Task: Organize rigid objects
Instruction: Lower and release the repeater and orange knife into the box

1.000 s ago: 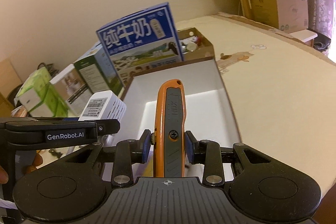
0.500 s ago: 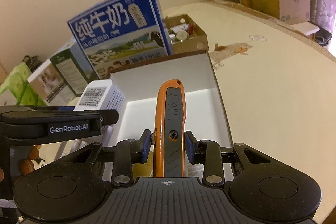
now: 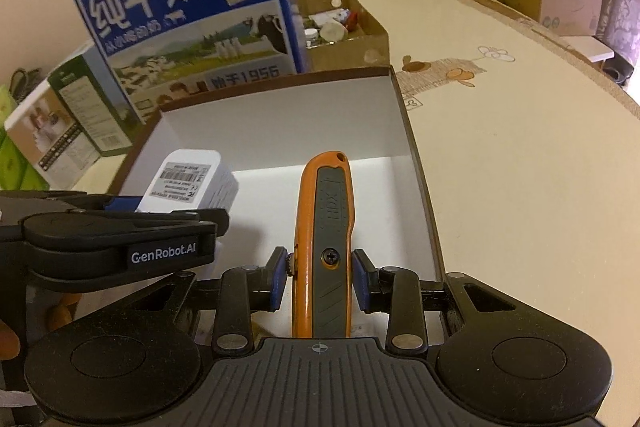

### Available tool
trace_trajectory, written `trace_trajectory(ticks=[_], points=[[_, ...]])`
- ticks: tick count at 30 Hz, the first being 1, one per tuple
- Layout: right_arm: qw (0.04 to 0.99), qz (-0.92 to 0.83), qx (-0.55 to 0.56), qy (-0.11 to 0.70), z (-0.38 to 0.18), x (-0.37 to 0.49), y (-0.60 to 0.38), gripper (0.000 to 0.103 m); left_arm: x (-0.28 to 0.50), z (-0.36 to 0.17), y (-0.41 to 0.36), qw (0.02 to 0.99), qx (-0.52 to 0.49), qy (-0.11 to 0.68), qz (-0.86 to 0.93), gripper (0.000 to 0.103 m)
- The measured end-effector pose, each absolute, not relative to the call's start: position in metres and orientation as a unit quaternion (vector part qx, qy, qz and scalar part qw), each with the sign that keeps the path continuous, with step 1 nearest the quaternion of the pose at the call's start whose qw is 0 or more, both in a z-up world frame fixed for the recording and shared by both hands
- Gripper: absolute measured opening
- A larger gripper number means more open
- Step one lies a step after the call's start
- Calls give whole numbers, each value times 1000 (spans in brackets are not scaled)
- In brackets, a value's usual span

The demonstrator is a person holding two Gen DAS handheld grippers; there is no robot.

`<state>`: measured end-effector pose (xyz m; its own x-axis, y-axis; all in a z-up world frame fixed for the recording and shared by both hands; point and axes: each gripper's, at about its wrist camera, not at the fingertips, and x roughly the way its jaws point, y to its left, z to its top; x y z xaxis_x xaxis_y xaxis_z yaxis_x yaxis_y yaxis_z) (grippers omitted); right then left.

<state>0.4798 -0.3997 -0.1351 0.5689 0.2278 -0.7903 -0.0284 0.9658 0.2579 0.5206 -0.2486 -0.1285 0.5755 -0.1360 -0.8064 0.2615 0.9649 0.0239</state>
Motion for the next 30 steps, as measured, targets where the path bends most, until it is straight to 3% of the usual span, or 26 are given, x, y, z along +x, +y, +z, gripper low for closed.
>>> trace_trajectory(ticks=[22, 24, 26, 30], points=[[894, 77, 106, 428, -137, 486, -404, 32, 526, -133, -243, 882, 84, 446, -125, 54], [894, 81, 119, 424, -133, 482, -408, 39, 523, -131, -240, 882, 81, 446, -130, 54], [897, 80, 125, 416, -128, 476, -411, 57, 517, -127, -238, 883, 81, 443, -136, 55], [903, 83, 136, 399, -117, 457, -416, 64, 502, -117, -229, 887, 78, 432, -143, 59]])
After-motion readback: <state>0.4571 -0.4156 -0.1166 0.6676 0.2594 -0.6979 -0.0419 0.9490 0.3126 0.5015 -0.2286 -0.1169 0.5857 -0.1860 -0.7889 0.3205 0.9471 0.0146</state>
